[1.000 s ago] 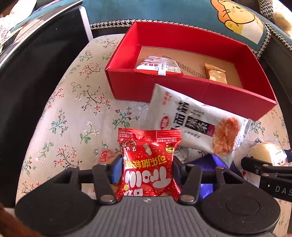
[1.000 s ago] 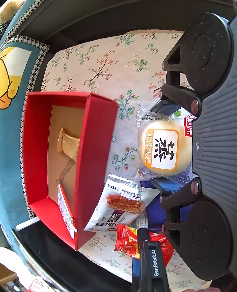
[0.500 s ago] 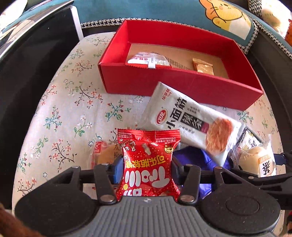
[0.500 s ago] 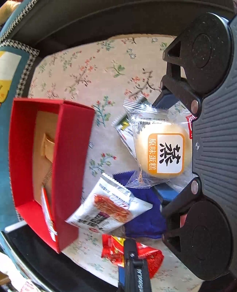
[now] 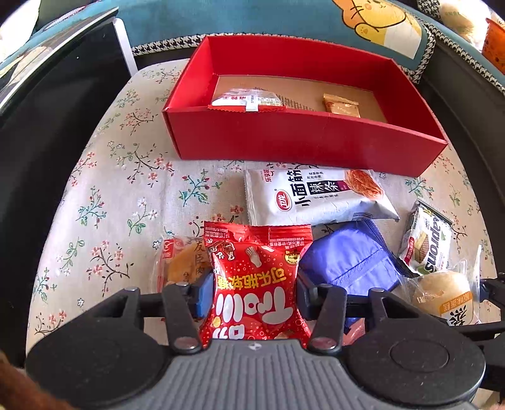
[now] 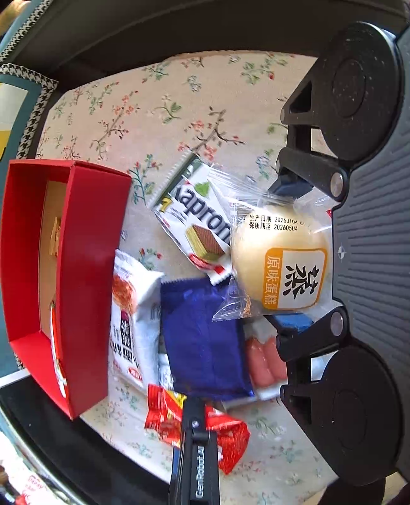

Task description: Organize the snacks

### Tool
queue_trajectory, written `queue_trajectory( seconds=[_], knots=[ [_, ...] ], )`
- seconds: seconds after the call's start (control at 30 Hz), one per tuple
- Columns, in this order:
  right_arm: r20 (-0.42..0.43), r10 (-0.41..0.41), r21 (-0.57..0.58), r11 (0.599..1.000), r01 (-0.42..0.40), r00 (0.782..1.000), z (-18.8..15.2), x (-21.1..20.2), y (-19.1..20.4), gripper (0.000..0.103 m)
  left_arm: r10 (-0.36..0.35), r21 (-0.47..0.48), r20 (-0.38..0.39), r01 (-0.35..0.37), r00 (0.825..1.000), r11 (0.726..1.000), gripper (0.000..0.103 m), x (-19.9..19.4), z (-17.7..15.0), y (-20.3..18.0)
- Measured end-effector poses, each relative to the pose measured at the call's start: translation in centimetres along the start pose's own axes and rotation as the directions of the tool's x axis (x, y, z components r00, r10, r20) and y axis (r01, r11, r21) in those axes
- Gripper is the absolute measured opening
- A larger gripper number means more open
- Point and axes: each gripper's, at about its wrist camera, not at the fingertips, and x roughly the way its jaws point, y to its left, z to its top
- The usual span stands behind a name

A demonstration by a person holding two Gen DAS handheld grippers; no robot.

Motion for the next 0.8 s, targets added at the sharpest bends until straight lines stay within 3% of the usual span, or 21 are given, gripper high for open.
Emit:
queue_trajectory(
  seconds=[0.43,0.8],
  knots=[
    [0.155,0.018,0.047,0.999,-0.025,0.988,1.3,-4.8,-0.8,0.071,-0.036,-0.012,0.081,0.037,0.996,0.999,0.091,-3.0,0.2,-0.5],
    [0.249,0.015,0.065,0.997,-0.032,0.968,5.5,-5.7,-1.3,0.071,-0.038,0.007,0.138,0.038,0.99,0.999,0.091,-3.2,4.2,-2.5]
  ],
)
